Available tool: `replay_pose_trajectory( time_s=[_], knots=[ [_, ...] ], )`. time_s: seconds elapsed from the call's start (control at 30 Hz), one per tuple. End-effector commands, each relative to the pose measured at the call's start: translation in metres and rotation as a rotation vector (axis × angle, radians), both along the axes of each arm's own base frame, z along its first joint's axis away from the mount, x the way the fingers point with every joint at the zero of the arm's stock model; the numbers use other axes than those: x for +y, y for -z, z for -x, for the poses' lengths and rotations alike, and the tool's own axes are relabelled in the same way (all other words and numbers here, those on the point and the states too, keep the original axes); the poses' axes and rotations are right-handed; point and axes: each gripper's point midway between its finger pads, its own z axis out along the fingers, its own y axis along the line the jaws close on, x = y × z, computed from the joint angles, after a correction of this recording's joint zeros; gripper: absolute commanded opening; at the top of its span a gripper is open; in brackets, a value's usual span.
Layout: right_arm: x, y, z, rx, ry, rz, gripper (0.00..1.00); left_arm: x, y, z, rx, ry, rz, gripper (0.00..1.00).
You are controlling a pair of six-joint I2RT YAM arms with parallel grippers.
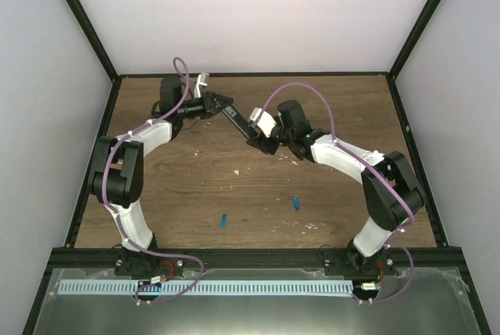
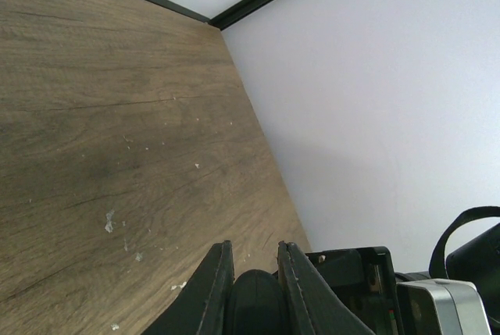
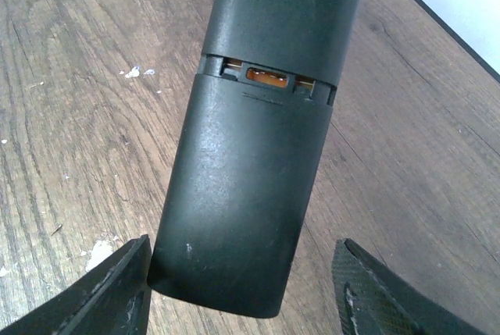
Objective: Load the batteries into the remote control
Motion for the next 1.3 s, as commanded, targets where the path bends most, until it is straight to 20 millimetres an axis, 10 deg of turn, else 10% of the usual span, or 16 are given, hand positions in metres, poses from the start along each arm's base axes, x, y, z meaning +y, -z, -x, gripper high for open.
replay_pose_trajectory(
  time_s=[0.0, 0.63, 1.27],
  knots=[
    [0.004, -0.016, -0.003, -0.05, -0.028, -0.004, 0.56, -0.002, -0.01, -0.005, -0.046, 0.004, 0.014, 0.0],
    [0.002, -0.009, 0.001, -0.037, -0.049, 0.024, 0.24, 0.0, -0.012, -0.009, -0.05, -0.019, 0.011, 0.0],
    [-0.013, 0.019, 0.02, 0.049, -0.041, 0.092, 0.23, 0.038, 0.0, -0.042, -0.04, -0.249, -0.126, 0.0]
  ],
)
